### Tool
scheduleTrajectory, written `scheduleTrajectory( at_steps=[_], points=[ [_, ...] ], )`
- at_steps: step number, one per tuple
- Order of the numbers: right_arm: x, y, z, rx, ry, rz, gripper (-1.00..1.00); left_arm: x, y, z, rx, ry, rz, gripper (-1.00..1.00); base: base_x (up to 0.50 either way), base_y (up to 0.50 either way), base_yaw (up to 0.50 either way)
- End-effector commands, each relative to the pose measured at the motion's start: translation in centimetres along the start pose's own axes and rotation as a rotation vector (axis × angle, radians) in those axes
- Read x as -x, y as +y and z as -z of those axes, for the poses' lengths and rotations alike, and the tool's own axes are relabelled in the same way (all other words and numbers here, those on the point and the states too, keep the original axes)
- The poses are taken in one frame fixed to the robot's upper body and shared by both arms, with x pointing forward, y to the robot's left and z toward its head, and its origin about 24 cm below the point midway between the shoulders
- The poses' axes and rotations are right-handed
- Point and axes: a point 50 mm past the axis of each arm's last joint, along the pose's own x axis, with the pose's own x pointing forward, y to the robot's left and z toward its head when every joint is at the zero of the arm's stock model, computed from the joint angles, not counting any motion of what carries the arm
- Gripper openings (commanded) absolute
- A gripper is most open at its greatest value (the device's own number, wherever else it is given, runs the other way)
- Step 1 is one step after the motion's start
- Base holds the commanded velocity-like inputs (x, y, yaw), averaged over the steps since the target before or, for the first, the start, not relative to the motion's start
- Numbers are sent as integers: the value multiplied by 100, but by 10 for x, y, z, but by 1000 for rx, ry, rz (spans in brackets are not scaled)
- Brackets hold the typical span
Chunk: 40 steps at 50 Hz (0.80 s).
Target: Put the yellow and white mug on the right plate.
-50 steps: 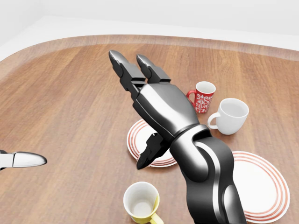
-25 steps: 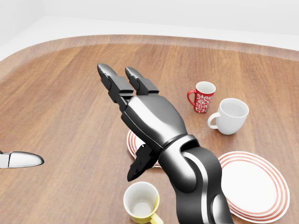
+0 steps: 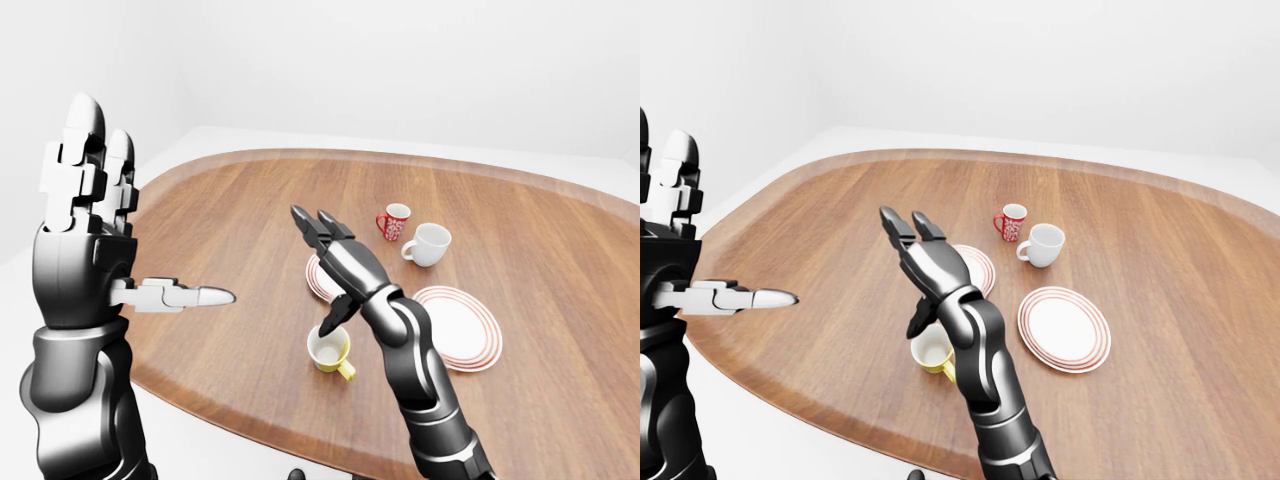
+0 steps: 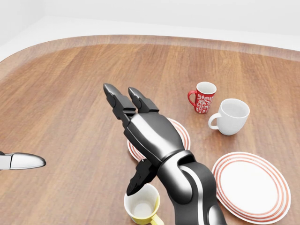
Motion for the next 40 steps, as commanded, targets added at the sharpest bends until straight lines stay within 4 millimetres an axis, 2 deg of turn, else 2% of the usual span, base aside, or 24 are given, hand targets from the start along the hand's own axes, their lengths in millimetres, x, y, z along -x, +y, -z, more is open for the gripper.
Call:
scheduleTrajectory(
  at_steps=[1,40],
  points=[
    [4,11,5,-23,20,-20,100,0,-1,0,-2,-1,4,100,0,0,0],
    [9,42,36,-81,135,-68,100,0,-2,-2,-7,-8,11,100,0,0,0]
  ],
)
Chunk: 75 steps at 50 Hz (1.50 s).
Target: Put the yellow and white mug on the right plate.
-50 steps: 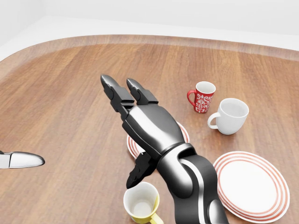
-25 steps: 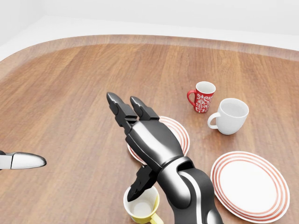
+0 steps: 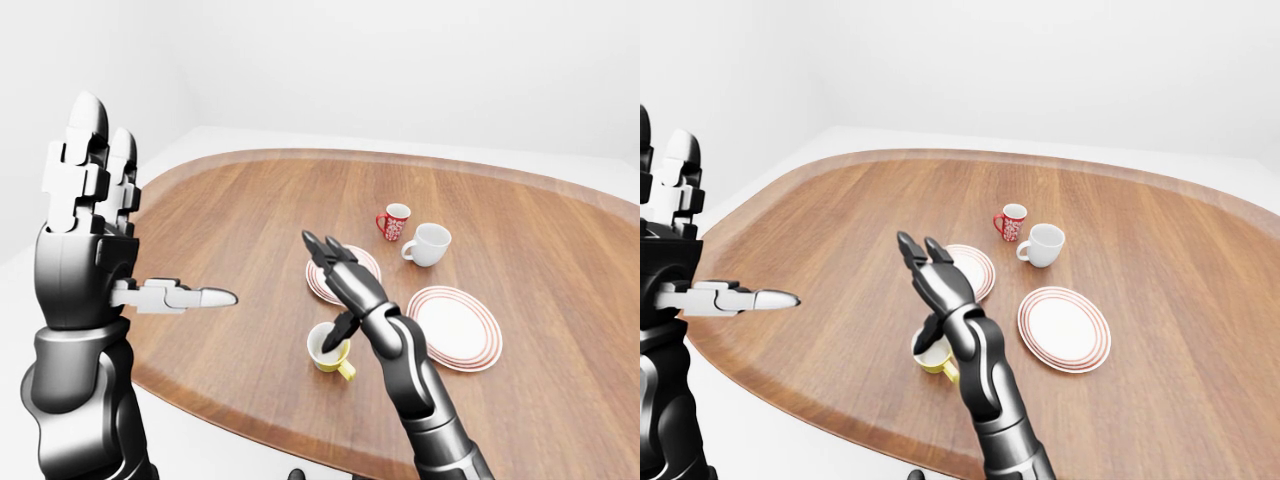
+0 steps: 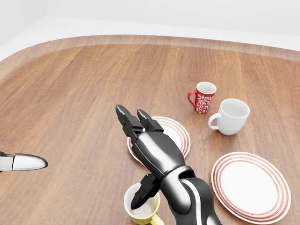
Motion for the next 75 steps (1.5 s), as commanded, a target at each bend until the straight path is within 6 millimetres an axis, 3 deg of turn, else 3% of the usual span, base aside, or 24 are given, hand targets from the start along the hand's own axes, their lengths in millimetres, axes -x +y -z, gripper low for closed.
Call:
scheduleTrajectory(
  at_steps=[1,34,64,75],
  points=[
    [0,9,9,-15,33,-11,100,0,0,0,-1,2,2,100,0,0,0],
    [5,45,40,-69,161,-50,100,0,-2,0,-5,2,11,100,0,0,0],
    [6,54,47,-67,193,-60,100,0,-3,-2,-8,-8,16,100,0,0,0],
    [2,66,64,-86,263,-62,100,0,-4,-3,-8,-10,18,100,0,0,0]
  ],
)
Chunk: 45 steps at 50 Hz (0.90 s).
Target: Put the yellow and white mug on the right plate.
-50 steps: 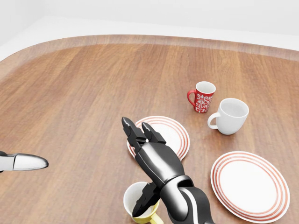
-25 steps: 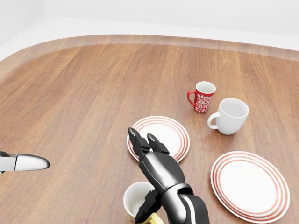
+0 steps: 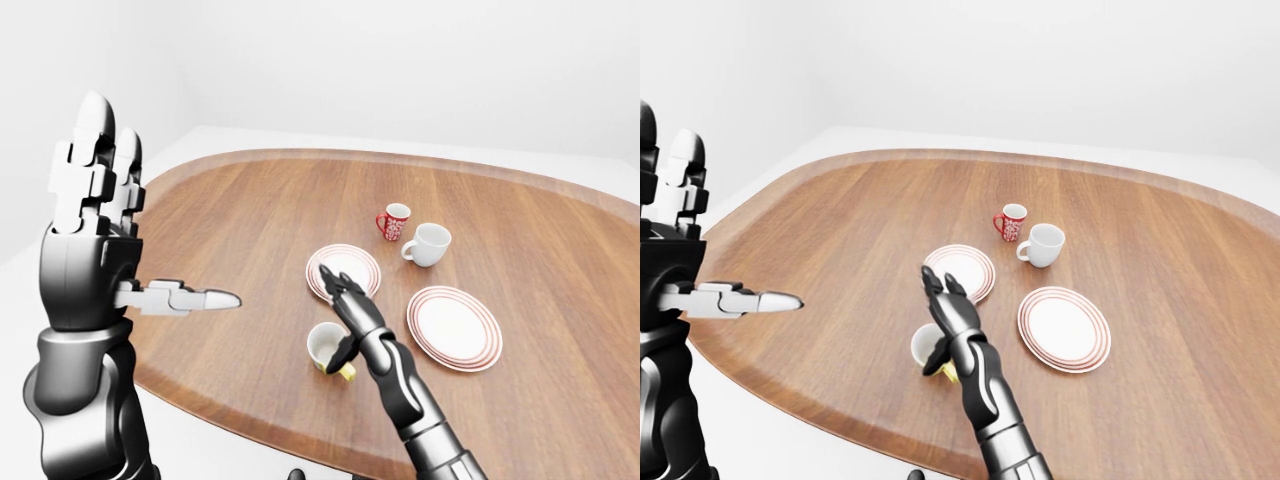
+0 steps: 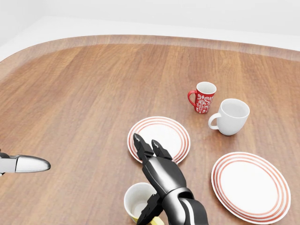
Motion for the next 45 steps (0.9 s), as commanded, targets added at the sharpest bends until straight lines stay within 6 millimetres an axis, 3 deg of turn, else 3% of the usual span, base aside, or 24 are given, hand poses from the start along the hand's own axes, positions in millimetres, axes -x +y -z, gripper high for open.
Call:
scheduleTrajectory(
  at_steps=[1,14,45],
  points=[
    [-6,9,13,-15,56,-1,100,0,-1,-1,-1,-3,3,100,0,0,0],
    [-10,20,28,-13,122,-7,100,0,-1,1,1,4,4,100,0,0,0],
    [-14,35,25,14,131,-35,100,0,0,-1,-2,-3,2,100,0,0,0]
  ],
)
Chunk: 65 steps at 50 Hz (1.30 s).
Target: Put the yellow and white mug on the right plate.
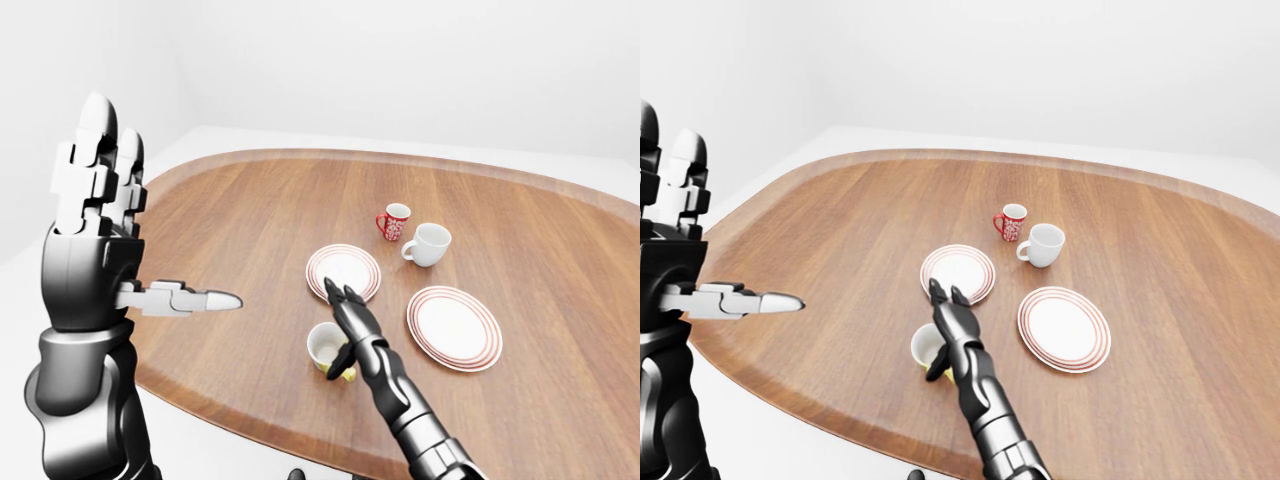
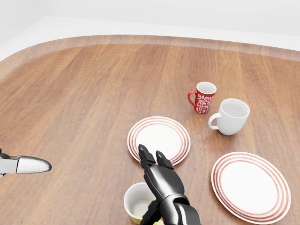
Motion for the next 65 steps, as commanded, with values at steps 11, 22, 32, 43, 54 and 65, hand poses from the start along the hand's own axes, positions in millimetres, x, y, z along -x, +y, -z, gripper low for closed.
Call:
scheduleTrajectory(
  at_steps=[11,22,32,43,54,65],
  points=[
    [-3,12,9,6,45,-17,100,0,0,0,1,1,1,100,0,0,0],
    [-3,16,16,6,75,-24,100,0,-1,0,1,1,2,100,0,0,0],
    [-4,16,17,5,81,-24,100,0,-2,1,2,3,5,100,0,0,0],
    [-6,20,19,11,91,-32,100,0,-1,-1,0,-3,4,100,0,0,0],
    [-7,23,19,15,94,-41,100,-1,0,-2,0,-10,1,100,0,0,0],
    [-6,26,23,12,99,-47,-99,0,-1,-1,2,-4,3,100,0,0,0]
  ],
)
